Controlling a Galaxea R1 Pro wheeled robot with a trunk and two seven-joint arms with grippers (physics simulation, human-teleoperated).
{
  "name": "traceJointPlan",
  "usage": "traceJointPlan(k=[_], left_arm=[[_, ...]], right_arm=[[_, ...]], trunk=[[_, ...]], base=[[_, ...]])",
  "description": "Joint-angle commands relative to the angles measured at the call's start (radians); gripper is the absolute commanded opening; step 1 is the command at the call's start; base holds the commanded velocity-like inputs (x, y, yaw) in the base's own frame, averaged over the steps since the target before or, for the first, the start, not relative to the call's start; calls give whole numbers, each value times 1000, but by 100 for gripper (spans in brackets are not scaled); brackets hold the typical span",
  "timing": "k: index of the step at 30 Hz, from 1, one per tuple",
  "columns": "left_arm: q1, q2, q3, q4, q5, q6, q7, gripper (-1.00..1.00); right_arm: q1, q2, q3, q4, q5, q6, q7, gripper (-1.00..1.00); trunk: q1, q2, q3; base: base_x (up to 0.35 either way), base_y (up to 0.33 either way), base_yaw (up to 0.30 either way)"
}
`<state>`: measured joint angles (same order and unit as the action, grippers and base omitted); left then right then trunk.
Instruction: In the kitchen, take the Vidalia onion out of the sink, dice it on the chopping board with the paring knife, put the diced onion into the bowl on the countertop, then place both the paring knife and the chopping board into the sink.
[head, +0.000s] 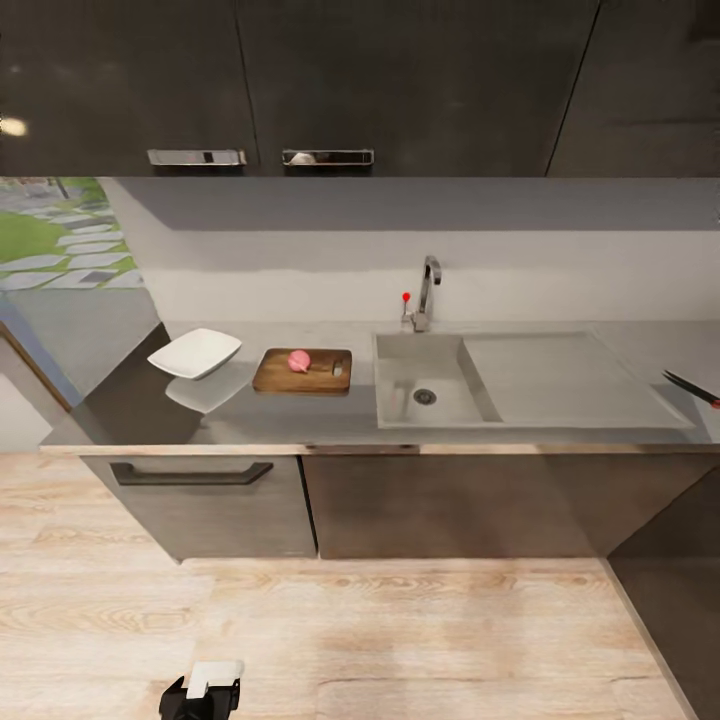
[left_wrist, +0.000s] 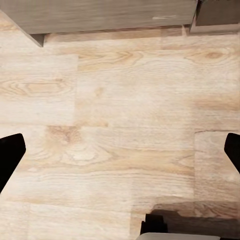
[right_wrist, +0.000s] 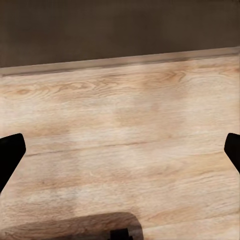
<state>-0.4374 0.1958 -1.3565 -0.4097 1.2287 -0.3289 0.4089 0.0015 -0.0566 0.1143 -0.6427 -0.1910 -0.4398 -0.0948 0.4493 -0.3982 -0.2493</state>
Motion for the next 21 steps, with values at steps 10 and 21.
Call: traceJointPlan(k=[10,21], left_arm=[[-1,1,-8,-3,8,-4,7,100],[-1,-18,-8,31,8,-4,5,100]], right_arm=[[0,-2,8,11,-8,-2,-8,100],[0,-2,7,23,-7,-4,-7,100]], trunk=[[1,-2,14],[1,-2,31]], base=[[0,0,0],[0,0,0]])
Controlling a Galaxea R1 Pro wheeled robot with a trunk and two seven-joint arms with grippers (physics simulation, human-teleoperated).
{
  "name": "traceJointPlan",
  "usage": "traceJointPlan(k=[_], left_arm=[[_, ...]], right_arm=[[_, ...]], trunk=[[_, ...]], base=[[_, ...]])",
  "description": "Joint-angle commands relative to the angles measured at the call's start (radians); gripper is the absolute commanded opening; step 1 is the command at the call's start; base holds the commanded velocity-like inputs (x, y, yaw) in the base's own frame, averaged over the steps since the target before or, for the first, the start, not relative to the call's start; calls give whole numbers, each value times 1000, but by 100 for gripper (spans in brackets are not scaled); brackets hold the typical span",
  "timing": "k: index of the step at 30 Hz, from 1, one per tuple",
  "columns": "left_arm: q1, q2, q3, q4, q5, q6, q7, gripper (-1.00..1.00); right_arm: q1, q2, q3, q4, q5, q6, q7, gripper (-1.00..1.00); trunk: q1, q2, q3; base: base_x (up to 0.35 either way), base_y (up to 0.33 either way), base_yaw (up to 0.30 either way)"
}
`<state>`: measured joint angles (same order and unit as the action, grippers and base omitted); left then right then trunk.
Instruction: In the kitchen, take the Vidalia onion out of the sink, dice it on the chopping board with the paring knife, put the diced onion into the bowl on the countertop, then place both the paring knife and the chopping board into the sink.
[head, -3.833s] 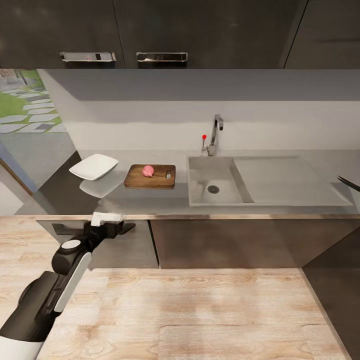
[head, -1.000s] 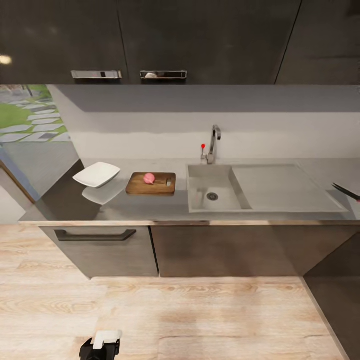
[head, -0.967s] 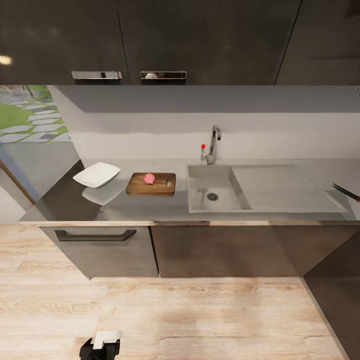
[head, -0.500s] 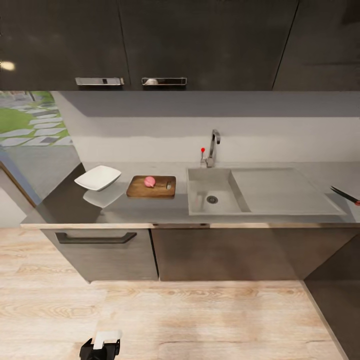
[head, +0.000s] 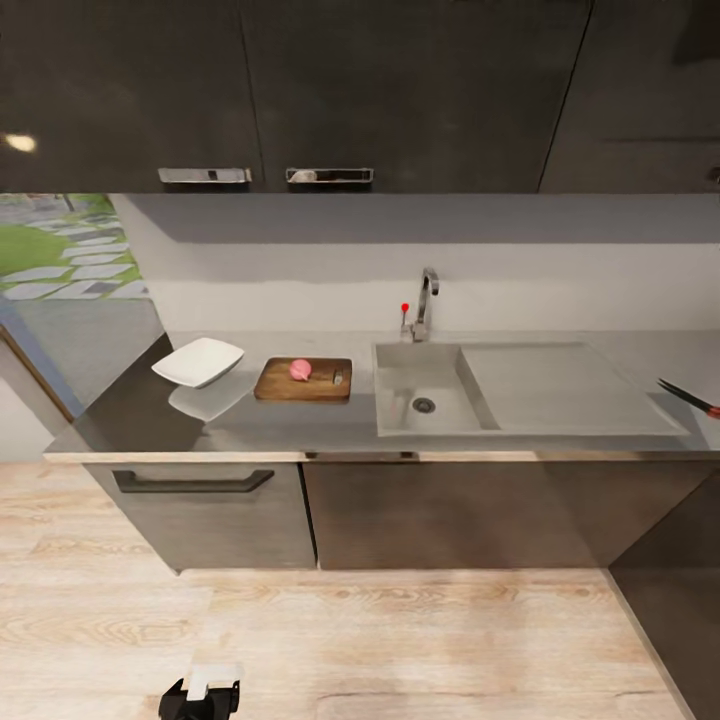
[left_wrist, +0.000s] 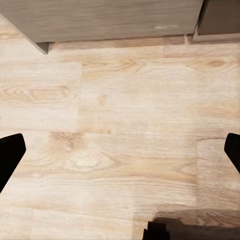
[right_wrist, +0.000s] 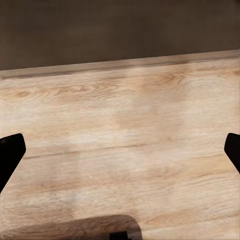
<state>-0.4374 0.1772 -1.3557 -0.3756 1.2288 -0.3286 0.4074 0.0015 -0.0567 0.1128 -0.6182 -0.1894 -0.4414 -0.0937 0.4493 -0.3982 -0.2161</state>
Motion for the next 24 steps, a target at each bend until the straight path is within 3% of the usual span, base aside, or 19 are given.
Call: traceJointPlan(k=[1,5,24], left_arm=[[-1,-9,-8,12,8,-4,7,100],[-1,-21,-8,32,8,-5,7,100],[-1,-27,-8,37,8,-4,-15,100]], right_arm=[[0,-2,8,-2,-8,-2,-8,100],[0,-2,8,-1,-8,-2,-8,100],[0,-2,7,36,-10,1,-9,100]], trunk=[[1,-2,0],[1,-2,6],[1,-2,30]], base=[[0,0,0],[0,0,0],[0,0,0]])
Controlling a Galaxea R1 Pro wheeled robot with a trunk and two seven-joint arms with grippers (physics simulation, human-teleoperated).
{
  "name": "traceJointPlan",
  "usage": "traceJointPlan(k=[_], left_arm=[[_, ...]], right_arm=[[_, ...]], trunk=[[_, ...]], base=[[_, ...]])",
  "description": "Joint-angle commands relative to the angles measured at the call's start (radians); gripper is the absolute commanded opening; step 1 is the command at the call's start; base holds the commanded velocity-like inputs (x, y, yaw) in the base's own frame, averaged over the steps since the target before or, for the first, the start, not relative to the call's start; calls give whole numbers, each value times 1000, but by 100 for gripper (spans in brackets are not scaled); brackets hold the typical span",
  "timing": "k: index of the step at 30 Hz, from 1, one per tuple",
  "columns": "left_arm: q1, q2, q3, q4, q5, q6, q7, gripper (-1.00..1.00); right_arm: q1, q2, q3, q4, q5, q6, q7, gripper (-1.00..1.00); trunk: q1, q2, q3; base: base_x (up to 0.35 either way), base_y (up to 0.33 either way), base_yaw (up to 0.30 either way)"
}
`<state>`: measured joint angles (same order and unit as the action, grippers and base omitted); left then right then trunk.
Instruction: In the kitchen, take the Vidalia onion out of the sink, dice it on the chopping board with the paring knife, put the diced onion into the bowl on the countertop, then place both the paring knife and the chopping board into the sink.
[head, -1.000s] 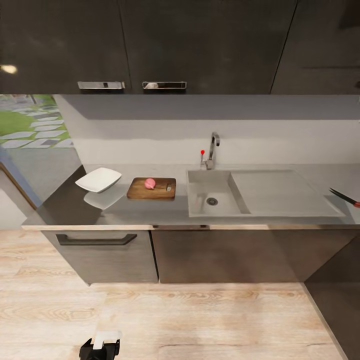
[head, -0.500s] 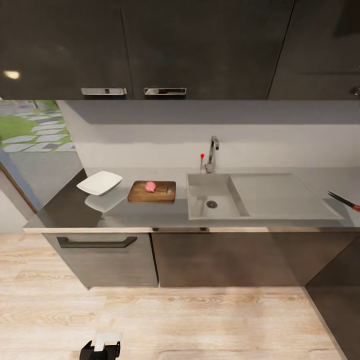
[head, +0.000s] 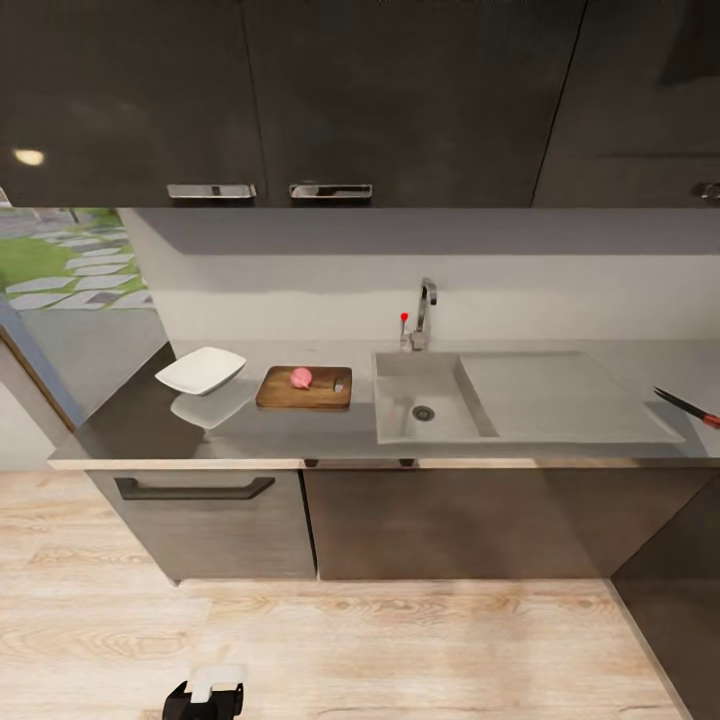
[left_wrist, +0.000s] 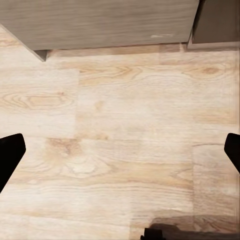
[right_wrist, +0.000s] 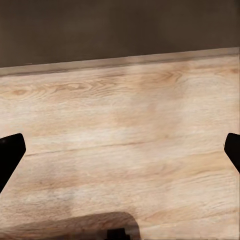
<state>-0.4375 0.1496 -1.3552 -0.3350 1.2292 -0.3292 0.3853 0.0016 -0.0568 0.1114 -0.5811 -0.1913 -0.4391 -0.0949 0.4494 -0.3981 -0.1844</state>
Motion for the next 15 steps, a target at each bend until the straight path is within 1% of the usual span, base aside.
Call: traceJointPlan(k=[1,7,13,15], left_arm=[[-1,1,-9,-3,7,-4,4,100],[-1,2,-9,-2,7,-3,-1,100],[-1,2,-9,-2,7,-2,-2,100],[-1,2,-9,-1,7,-2,-2,100]], right_arm=[[0,-1,9,17,-8,-1,-8,100],[0,0,7,178,-13,0,-8,100],[0,0,9,226,-12,4,-8,100],[0,1,10,277,-12,5,-7,100]], trunk=[[1,-2,-2],[1,-2,-1],[1,-2,-1],[1,-2,-1]], base=[[0,0,0],[0,0,0],[0,0,0],[0,0,0]])
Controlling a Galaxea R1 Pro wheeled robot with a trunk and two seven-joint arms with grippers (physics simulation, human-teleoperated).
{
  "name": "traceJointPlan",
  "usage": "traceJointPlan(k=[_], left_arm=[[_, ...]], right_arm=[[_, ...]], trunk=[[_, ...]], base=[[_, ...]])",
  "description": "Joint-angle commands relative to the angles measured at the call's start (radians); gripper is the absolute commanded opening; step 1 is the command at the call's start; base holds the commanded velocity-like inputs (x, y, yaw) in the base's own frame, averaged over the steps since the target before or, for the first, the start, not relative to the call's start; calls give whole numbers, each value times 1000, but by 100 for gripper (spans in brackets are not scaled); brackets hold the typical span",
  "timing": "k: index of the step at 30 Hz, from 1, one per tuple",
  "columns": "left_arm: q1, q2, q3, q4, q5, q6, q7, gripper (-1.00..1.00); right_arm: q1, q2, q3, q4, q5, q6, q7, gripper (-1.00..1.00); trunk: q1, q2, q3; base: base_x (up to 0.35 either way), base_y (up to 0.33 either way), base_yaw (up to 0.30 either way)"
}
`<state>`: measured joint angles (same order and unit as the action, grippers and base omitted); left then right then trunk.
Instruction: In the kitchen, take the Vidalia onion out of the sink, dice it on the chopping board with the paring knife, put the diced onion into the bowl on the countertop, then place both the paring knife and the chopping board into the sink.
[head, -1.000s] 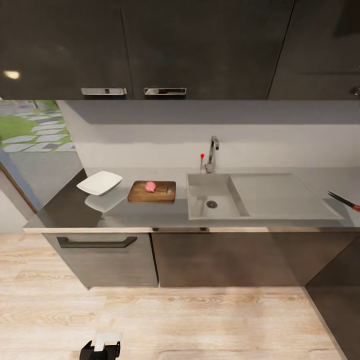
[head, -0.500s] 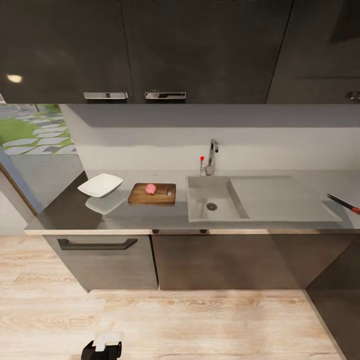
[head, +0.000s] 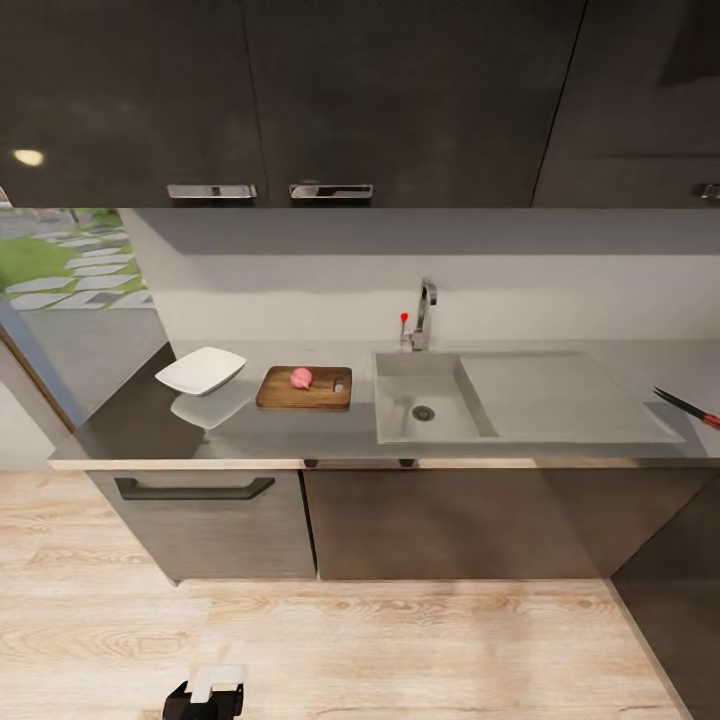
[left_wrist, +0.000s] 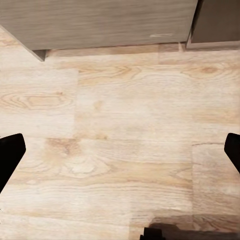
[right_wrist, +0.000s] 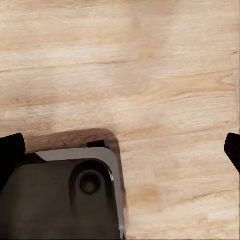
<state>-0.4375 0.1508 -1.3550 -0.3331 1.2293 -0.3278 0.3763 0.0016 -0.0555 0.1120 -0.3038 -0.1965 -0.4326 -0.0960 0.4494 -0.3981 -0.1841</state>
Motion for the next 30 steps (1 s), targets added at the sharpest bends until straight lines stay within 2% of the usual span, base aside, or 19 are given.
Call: traceJointPlan(k=[1,27,30], left_arm=[[-1,1,-9,-2,7,-4,7,100],[-1,5,-8,15,8,-4,6,100],[-1,8,-8,13,8,-3,-18,100]], right_arm=[[0,0,9,14,-7,-1,-6,100],[0,0,8,41,-7,-1,-3,100],[0,0,8,41,-7,-1,-4,100]], trunk=[[1,-2,-2],[1,-2,-2],[1,-2,-2]], base=[[0,0,0],[0,0,0],[0,0,0]])
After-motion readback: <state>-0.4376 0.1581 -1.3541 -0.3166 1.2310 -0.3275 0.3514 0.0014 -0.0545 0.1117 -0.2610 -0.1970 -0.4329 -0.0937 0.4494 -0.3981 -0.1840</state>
